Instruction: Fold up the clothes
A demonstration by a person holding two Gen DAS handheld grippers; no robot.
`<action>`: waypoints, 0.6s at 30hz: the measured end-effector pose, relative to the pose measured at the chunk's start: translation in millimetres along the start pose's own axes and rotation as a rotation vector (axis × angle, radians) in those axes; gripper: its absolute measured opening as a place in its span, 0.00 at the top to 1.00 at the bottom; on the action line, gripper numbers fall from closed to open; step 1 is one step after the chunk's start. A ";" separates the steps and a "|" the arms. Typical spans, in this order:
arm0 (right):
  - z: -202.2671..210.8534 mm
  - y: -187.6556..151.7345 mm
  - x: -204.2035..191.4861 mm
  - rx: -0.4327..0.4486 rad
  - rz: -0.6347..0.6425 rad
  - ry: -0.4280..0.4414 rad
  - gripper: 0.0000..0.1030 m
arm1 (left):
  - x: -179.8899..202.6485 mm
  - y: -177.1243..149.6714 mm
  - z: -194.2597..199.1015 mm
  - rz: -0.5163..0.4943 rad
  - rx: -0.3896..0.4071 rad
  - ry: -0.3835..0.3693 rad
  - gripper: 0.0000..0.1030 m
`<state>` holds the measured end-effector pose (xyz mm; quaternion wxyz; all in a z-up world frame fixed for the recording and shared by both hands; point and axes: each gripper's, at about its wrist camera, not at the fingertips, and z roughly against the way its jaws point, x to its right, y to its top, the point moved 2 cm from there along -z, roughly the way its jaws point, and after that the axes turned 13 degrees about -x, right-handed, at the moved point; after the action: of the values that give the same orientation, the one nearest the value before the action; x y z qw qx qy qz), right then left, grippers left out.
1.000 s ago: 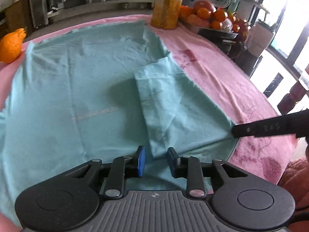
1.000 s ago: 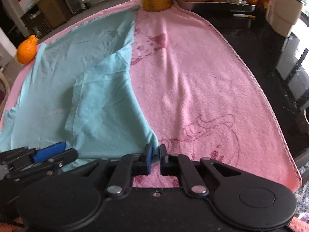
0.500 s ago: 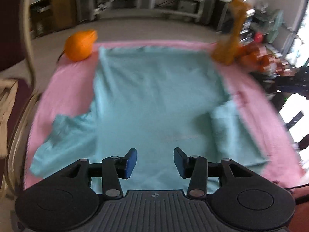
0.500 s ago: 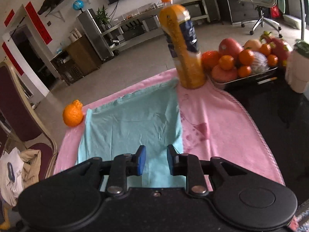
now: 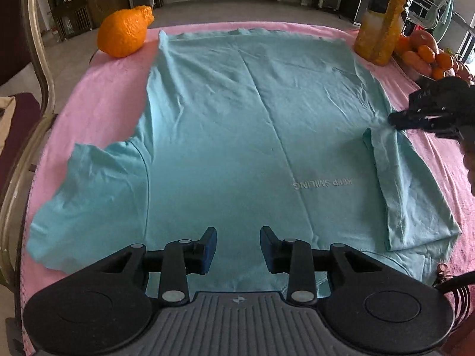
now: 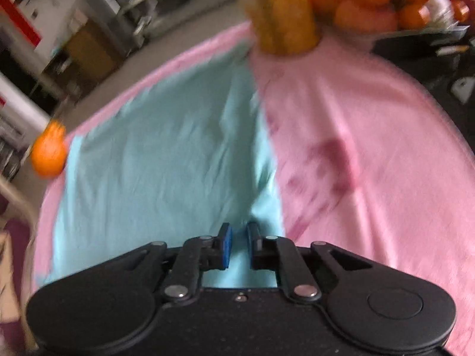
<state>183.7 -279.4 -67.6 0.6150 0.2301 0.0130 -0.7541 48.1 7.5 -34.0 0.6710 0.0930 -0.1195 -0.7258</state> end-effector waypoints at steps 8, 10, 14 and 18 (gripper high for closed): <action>48.9 -36.7 1.8 0.022 0.014 -0.038 0.86 | -7.0 -6.1 0.2 0.027 -0.002 0.013 0.67; 46.7 -50.5 6.2 -0.047 0.018 0.020 0.86 | -6.9 -8.0 -3.5 0.030 -0.013 0.003 0.67; 31.1 -57.1 22.9 -0.115 0.004 -0.058 0.97 | -8.1 -12.0 -9.5 0.030 -0.031 -0.004 0.66; 64.0 -58.3 32.1 -0.026 -0.037 -0.077 0.89 | -33.1 -23.0 11.3 0.078 0.015 0.020 0.66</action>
<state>103.6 -314.2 -37.4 0.6040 0.1926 0.0034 -0.7734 25.6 42.7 -30.8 0.6993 0.1004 -0.1217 -0.6972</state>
